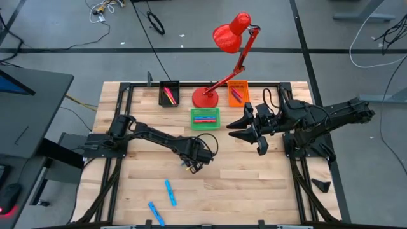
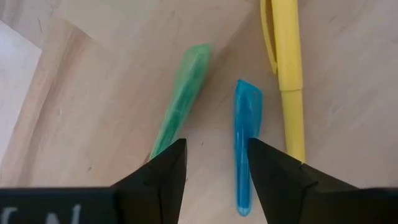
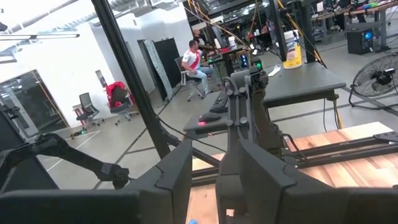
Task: Pick & Place Markers
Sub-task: Put the small green highlighter into the orange basket
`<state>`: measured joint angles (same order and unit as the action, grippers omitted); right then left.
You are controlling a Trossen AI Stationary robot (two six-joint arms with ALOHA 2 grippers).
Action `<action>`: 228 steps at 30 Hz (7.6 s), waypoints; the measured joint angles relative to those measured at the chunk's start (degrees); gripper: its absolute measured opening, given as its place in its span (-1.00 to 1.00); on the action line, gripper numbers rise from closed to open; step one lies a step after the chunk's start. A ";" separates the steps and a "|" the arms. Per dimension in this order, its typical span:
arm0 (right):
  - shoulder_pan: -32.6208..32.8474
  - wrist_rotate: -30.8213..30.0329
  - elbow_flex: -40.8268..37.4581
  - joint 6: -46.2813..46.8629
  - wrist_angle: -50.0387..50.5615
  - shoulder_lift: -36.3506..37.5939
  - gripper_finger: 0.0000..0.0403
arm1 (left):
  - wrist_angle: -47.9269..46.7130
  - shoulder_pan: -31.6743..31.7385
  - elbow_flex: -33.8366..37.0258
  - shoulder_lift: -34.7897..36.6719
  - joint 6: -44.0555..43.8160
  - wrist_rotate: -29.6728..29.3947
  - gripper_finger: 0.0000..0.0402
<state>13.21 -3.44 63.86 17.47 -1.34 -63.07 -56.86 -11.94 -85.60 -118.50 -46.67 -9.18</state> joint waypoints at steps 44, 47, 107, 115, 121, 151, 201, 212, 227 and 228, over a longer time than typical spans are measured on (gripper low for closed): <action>0.02 -2.01 0.00 -1.50 0.00 -0.02 -0.36 | 1.46 5.84 5.69 0.89 26.03 9.80 -0.85; 0.01 -1.97 0.00 -1.09 -0.13 -0.02 -0.36 | 1.42 5.24 5.78 1.34 24.64 9.05 -0.85; 0.00 -5.62 0.00 1.54 -4.11 1.88 -0.21 | 50.45 -5.05 5.77 46.16 31.16 -23.82 -0.84; 0.00 -9.65 3.38 3.07 2.22 -0.31 -0.21 | 54.68 -0.59 5.67 45.51 30.81 -17.26 -0.84; -0.48 -11.13 13.16 0.34 13.89 -6.49 -0.21 | 55.93 1.45 4.83 43.37 30.49 -12.43 -0.84; -1.00 -7.92 16.87 -1.42 10.69 -9.51 -0.27 | 50.28 2.72 -9.81 31.49 32.82 -6.57 -0.84; -0.69 -10.19 16.81 0.10 18.78 -8.35 -0.90 | 41.08 2.84 -9.70 33.18 29.39 -7.75 -0.40; 3.04 -34.41 14.89 5.37 33.75 -1.01 -0.90 | 31.69 3.18 -9.75 35.02 27.67 -9.32 -0.33; 3.66 -42.89 1.96 21.42 40.09 4.33 -0.90 | 30.16 3.15 -9.75 34.97 26.24 -9.19 -0.33; 3.81 -43.59 1.21 22.17 40.25 4.37 -0.90 | 30.15 3.15 -9.75 34.97 26.24 -9.19 -0.33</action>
<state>17.02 -47.04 65.07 39.65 38.91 -58.70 -26.71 -8.80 -95.35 -83.53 -20.43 -18.37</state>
